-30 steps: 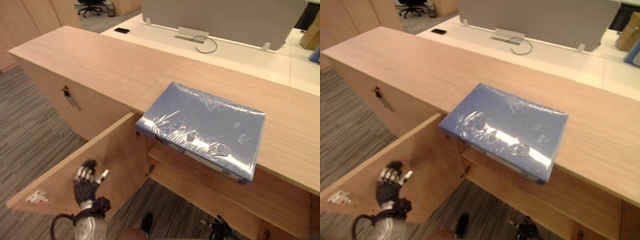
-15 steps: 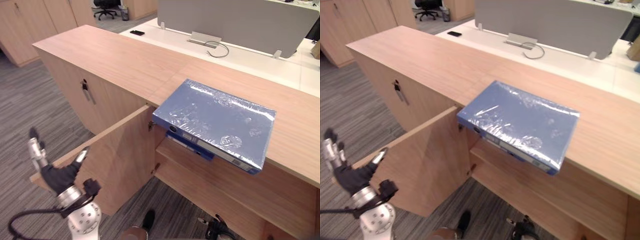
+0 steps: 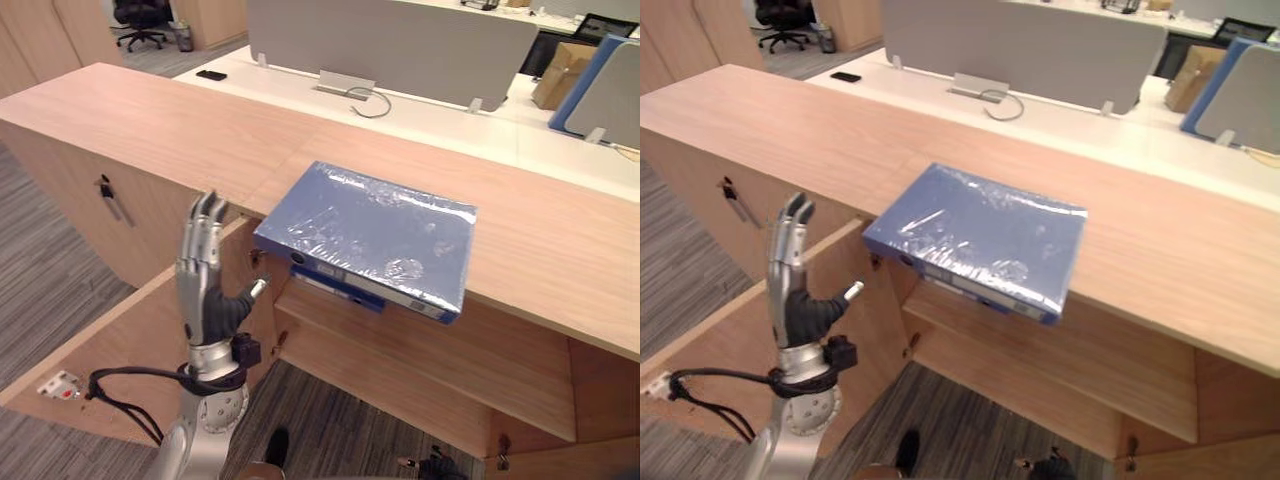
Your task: Walk over to the cabinet, pick up the folder, carry it to the office cabinet, place the folder inside the office cabinet, then close the office cabinet door
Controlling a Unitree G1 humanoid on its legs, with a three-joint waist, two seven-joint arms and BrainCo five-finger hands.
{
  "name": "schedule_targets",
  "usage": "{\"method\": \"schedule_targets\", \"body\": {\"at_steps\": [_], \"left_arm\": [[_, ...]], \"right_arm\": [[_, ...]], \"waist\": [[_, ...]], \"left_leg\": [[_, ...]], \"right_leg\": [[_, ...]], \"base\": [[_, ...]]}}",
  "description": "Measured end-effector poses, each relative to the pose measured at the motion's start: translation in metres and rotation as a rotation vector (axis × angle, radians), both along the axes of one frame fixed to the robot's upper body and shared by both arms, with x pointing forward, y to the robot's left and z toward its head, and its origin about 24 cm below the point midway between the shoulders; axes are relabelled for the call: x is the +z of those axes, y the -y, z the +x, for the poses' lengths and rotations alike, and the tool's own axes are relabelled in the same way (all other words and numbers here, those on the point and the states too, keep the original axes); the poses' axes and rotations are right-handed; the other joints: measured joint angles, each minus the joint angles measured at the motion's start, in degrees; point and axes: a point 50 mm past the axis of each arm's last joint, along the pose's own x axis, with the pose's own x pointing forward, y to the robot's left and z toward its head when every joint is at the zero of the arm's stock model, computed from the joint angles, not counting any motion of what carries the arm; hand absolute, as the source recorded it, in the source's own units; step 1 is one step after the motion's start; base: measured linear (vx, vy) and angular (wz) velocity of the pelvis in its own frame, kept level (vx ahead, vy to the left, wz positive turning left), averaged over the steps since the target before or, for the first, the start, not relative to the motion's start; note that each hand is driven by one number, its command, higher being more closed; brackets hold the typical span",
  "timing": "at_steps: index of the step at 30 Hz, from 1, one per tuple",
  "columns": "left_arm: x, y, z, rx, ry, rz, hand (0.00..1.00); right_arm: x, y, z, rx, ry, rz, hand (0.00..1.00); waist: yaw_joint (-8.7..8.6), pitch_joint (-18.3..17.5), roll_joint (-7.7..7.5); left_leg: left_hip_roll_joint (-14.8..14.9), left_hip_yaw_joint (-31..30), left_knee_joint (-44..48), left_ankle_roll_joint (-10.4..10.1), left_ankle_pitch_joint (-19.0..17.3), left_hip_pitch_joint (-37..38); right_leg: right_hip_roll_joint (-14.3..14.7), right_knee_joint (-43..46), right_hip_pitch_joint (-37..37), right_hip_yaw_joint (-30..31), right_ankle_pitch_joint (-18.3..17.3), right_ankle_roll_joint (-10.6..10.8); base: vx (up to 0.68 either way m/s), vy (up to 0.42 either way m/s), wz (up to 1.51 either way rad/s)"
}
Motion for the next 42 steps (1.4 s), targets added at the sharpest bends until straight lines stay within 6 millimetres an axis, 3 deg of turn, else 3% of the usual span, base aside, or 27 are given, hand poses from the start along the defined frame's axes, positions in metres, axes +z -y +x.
{"method": "schedule_targets", "body": {"at_steps": [14,28,42], "left_arm": [[-0.013,-0.007,0.019,0.039,-0.066,0.186,0.00],[-0.054,-0.020,0.034,0.104,-0.288,0.233,0.00],[-0.060,-0.028,0.052,0.155,-0.320,0.245,0.00]], "right_arm": [[0.004,0.008,0.007,0.085,0.012,-0.053,0.00],[0.010,0.016,0.020,0.086,0.056,-0.086,0.00],[0.010,0.017,0.021,0.084,0.057,-0.088,0.00]], "waist": [[-1.27,-0.9,0.35],[-2.31,-0.8,0.62],[-3.19,-0.5,1.89]], "left_leg": [[0.6,1.4,0.0,-0.3,-0.1,0.3],[0.7,3.8,0.0,-0.6,-1.8,2.2],[0.6,4.9,-0.1,-0.7,-2.5,3.2]], "right_leg": [[0.3,-0.5,-0.3,1.4,0.2,-0.3],[0.2,-2.0,1.2,3.7,0.3,-0.4],[0.1,-2.4,1.7,4.9,0.3,-0.4]], "base": [[0.00,-0.004,-0.05],[0.03,-0.014,-0.08],[0.00,-0.001,-0.05]]}}
